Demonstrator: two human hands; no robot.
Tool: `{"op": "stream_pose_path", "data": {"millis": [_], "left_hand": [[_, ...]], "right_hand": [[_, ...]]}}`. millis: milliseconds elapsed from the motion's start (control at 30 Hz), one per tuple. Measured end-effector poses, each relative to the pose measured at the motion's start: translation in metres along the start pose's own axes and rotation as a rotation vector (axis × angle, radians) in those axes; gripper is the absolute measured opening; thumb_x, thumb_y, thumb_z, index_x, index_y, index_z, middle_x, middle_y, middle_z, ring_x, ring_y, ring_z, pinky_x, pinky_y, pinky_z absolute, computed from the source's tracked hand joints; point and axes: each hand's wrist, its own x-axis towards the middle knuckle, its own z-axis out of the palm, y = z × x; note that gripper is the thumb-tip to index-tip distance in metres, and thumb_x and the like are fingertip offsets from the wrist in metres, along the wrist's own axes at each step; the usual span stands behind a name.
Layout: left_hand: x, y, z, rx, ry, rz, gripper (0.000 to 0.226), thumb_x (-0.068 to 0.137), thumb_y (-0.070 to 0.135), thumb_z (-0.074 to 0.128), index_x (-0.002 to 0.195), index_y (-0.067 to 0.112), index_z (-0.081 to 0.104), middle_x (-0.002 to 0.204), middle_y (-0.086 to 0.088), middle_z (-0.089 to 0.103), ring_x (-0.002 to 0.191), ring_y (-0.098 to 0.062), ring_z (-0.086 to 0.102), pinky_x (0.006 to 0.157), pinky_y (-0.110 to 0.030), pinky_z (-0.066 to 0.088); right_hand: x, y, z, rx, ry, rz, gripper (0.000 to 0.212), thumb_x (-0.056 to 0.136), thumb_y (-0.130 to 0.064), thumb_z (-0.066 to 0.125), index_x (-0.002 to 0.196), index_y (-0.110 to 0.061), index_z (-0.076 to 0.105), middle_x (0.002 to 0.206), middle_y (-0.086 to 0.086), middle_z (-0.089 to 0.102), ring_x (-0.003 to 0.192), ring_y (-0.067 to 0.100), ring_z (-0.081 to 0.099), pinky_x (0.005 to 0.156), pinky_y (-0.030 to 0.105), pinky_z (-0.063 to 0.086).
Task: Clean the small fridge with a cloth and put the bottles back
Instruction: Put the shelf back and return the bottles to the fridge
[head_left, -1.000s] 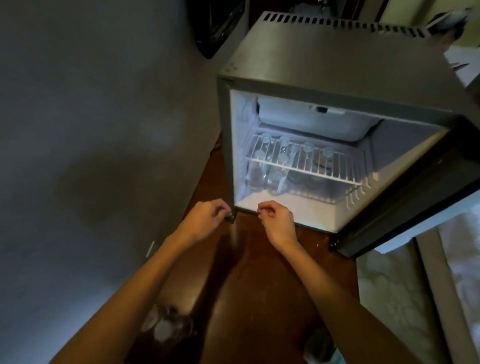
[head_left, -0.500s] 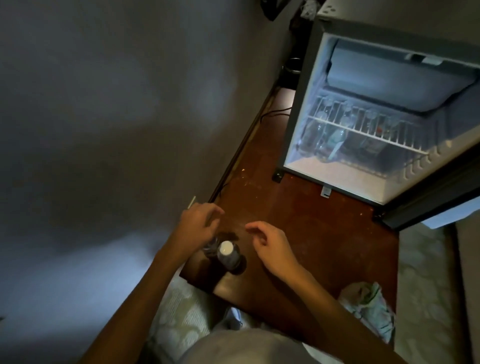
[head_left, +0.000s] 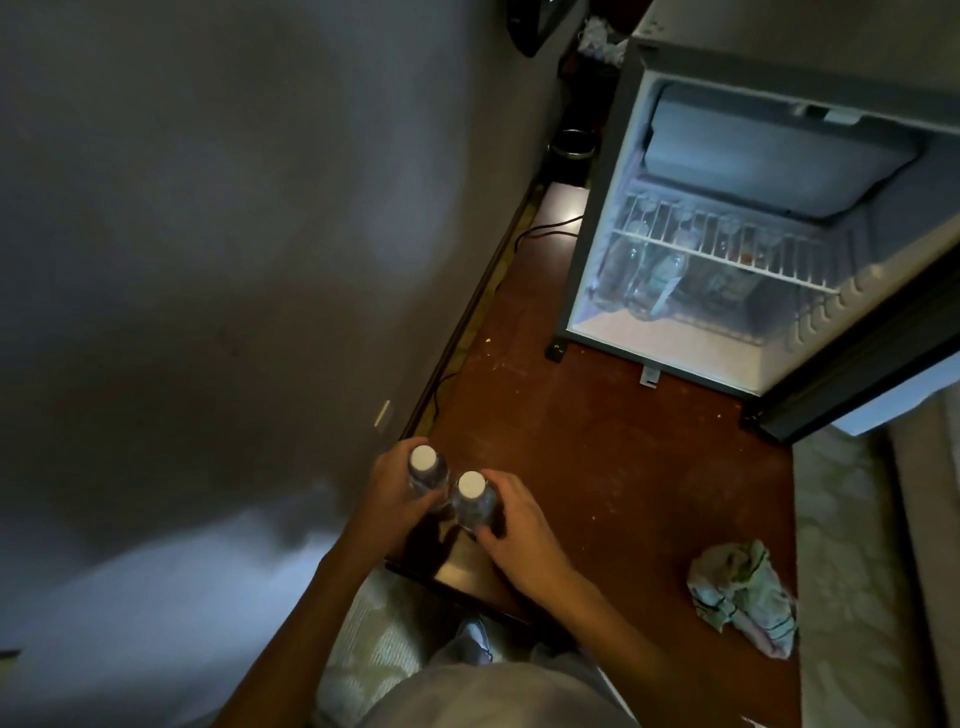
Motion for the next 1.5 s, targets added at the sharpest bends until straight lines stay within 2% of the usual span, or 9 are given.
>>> {"op": "stream_pose_path", "data": {"millis": [100,300,467,600,767,933,1133,1267,1500], "left_hand": [[0.000,-0.005,0.002,-0.052,0.000,-0.029,0.066,0.061,0.045,0.075,0.119,0.018,0.058,0.112,0.000,0.067,0.106,-0.013,0.065,0.090,-0.036,0.054],[0.009,-0.011,0.012,0.043,-0.010,-0.086,0.061,0.075,0.010,0.082,0.129,0.010,0.053,0.123,-0.007,0.061,0.114,-0.024,0.060,0.095,-0.032,0.048],[0.016,-0.006,0.019,0.161,-0.001,-0.033,0.057,0.074,0.017,0.084,0.125,0.014,0.058,0.118,-0.004,0.065,0.109,-0.023,0.062,0.091,-0.031,0.048],[0.025,0.014,0.035,0.207,-0.025,-0.008,0.054,0.075,0.026,0.084,0.123,0.020,0.059,0.114,0.003,0.064,0.107,-0.020,0.062,0.090,-0.031,0.050],[0.049,0.073,0.071,0.103,-0.137,0.026,0.032,0.070,0.019,0.087,0.092,0.031,0.068,0.093,0.008,0.071,0.091,-0.012,0.069,0.081,-0.037,0.057],[0.095,0.125,0.131,0.144,-0.171,0.173,0.049,0.067,0.044,0.084,0.111,0.036,0.064,0.107,0.016,0.067,0.101,-0.003,0.063,0.087,-0.023,0.051],[0.158,0.205,0.203,0.114,-0.137,0.387,0.050,0.075,0.040,0.083,0.120,0.030,0.063,0.116,0.018,0.065,0.109,0.000,0.058,0.095,-0.025,0.050],[0.196,0.246,0.240,0.070,-0.127,0.431,0.037,0.077,0.030,0.082,0.107,0.030,0.061,0.100,0.026,0.061,0.097,0.012,0.056,0.083,-0.006,0.043],[0.255,0.260,0.288,0.139,-0.077,0.355,0.053,0.078,0.027,0.082,0.126,0.019,0.060,0.123,0.003,0.065,0.113,-0.014,0.060,0.095,-0.032,0.051]], "right_hand": [[0.004,-0.001,0.009,0.008,0.027,0.003,0.059,0.086,-0.013,0.073,0.139,-0.024,0.046,0.134,-0.017,0.043,0.121,-0.011,0.038,0.099,0.002,0.032],[0.014,-0.004,0.020,0.055,0.083,0.019,0.052,0.091,-0.021,0.070,0.138,-0.022,0.047,0.132,-0.015,0.043,0.122,-0.004,0.039,0.098,-0.001,0.027],[0.018,0.003,0.012,0.065,0.100,0.065,0.054,0.088,-0.022,0.072,0.137,-0.022,0.050,0.130,-0.013,0.049,0.117,-0.004,0.044,0.104,0.014,0.038],[0.020,0.017,-0.009,0.126,0.221,0.150,0.054,0.084,-0.022,0.076,0.132,-0.029,0.053,0.120,-0.024,0.048,0.112,-0.008,0.045,0.087,-0.002,0.034],[0.028,0.037,-0.067,0.123,0.389,0.210,0.060,0.080,-0.030,0.079,0.135,-0.029,0.052,0.128,-0.016,0.053,0.121,0.002,0.049,0.099,0.012,0.037],[0.041,0.059,-0.155,0.100,0.578,0.244,0.060,0.078,-0.024,0.080,0.133,-0.025,0.055,0.123,-0.012,0.055,0.115,0.003,0.046,0.097,0.014,0.034],[0.066,0.091,-0.247,0.078,0.742,0.238,0.061,0.083,-0.022,0.077,0.138,-0.021,0.051,0.129,-0.005,0.052,0.121,0.010,0.046,0.106,0.029,0.040],[0.090,0.108,-0.295,0.016,0.746,0.234,0.059,0.088,-0.016,0.071,0.140,-0.018,0.045,0.135,0.000,0.050,0.129,0.016,0.044,0.110,0.033,0.037],[0.136,0.139,-0.335,-0.004,0.692,0.320,0.058,0.091,-0.019,0.068,0.143,-0.018,0.042,0.145,-0.001,0.045,0.138,0.015,0.034,0.110,0.025,0.027]]}}
